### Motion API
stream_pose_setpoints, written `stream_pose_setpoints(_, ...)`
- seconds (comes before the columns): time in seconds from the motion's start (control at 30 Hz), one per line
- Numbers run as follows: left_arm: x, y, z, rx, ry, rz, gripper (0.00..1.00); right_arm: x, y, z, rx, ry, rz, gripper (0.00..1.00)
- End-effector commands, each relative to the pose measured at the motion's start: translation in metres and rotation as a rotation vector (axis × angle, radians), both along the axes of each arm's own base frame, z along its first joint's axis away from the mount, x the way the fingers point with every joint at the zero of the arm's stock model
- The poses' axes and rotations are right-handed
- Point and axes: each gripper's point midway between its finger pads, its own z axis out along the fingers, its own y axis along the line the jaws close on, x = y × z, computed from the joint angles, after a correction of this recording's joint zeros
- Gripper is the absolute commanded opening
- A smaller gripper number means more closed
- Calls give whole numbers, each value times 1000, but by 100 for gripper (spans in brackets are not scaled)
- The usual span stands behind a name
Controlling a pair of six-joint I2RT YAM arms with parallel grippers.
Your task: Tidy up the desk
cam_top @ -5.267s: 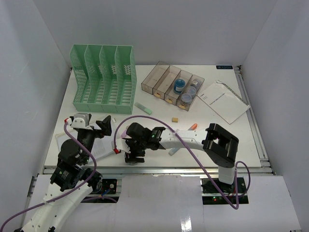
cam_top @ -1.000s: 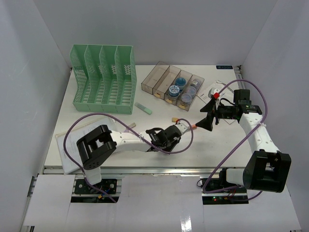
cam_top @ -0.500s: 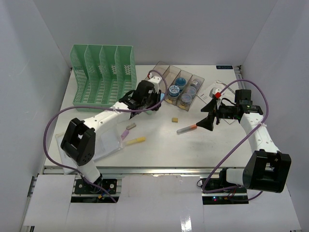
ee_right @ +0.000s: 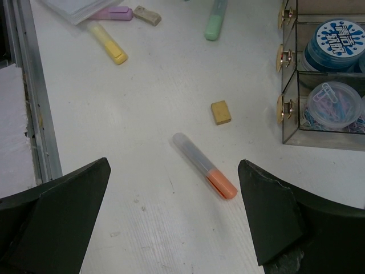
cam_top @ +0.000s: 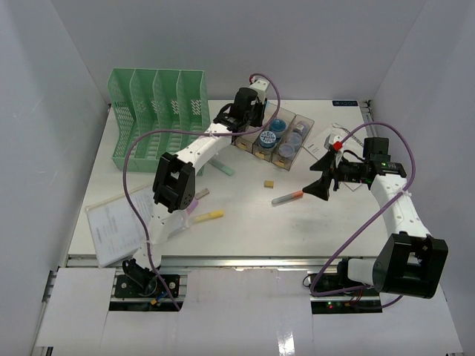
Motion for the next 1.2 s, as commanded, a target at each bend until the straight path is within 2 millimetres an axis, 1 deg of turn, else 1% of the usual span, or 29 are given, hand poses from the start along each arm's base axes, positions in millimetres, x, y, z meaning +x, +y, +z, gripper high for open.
stream_pose_setpoints(0.0, 29, 16, 38, -27, -136, 69, 2, -2, 1, 8, 17, -26, 9, 100)
stream_pose_setpoints(0.07, 33, 20, 29, -19, -131, 71, 3, -2, 1, 7, 18, -19, 8, 100)
stream_pose_setpoints(0.13, 33, 19, 21, -20, -116, 47, 9, -1, 1, 4, 16, -10, 6, 100)
stream_pose_setpoints(0.2, 30, 17, 8, -16, -91, 22, 14, -1, 0, 3, 15, -6, 5, 100)
stream_pose_setpoints(0.27, 25, 13, -2, -16, -64, -8, 22, 0, 0, 1, 13, 0, 4, 100)
stream_pose_setpoints(0.33, 21, 8, -7, -25, -43, -35, 33, 0, 0, 0, 9, 1, 3, 100)
stream_pose_setpoints(0.4, 19, 7, -8, -32, -33, -46, 39, 0, -1, -2, 7, -3, 5, 100)
stream_pose_setpoints(0.43, 17, 4, -8, -40, -26, -61, 45, -1, 0, -3, 6, -2, 7, 100)
stream_pose_setpoints(0.57, 12, 1, -2, -60, -14, -77, 59, -6, 1, -6, 9, -15, 28, 100)
stream_pose_setpoints(0.63, 9, 3, 3, -58, -8, -79, 64, -11, 2, -7, 13, -30, 52, 100)
stream_pose_setpoints(0.7, 4, 5, 11, -61, -5, -84, 65, -14, 4, -5, 16, -77, 81, 100)
stream_pose_setpoints(0.77, -9, 7, 22, -69, 6, -107, 68, -27, 7, -9, 26, -100, 123, 100)
stream_pose_setpoints(0.8, -15, 9, 25, -72, 13, -117, 69, -30, 9, -9, 25, -124, 142, 100)
stream_pose_setpoints(0.87, -41, 16, 43, -89, 29, -148, 74, -36, 12, -16, -22, -189, 194, 99)
stream_pose_setpoints(0.93, -68, 18, 57, -120, 50, -210, 81, -40, 20, -27, -103, -273, 283, 98)
stream_pose_setpoints(1.0, -96, 22, 70, -153, 74, -257, 86, -39, 23, -46, -230, -327, 347, 97)
stream_pose_setpoints(1.07, -131, 28, 81, -186, 98, -320, 90, -30, 27, -62, -362, -389, 395, 96)
stream_pose_setpoints(1.1, -147, 33, 84, -201, 110, -342, 91, -27, 31, -66, -408, -407, 417, 96)
stream_pose_setpoints(1.13, -170, 41, 85, -216, 124, -365, 94, -25, 38, -71, -452, -425, 450, 96)
stream_pose_setpoints(1.17, -184, 45, 86, -226, 126, -386, 95, -20, 42, -75, -491, -432, 468, 96)
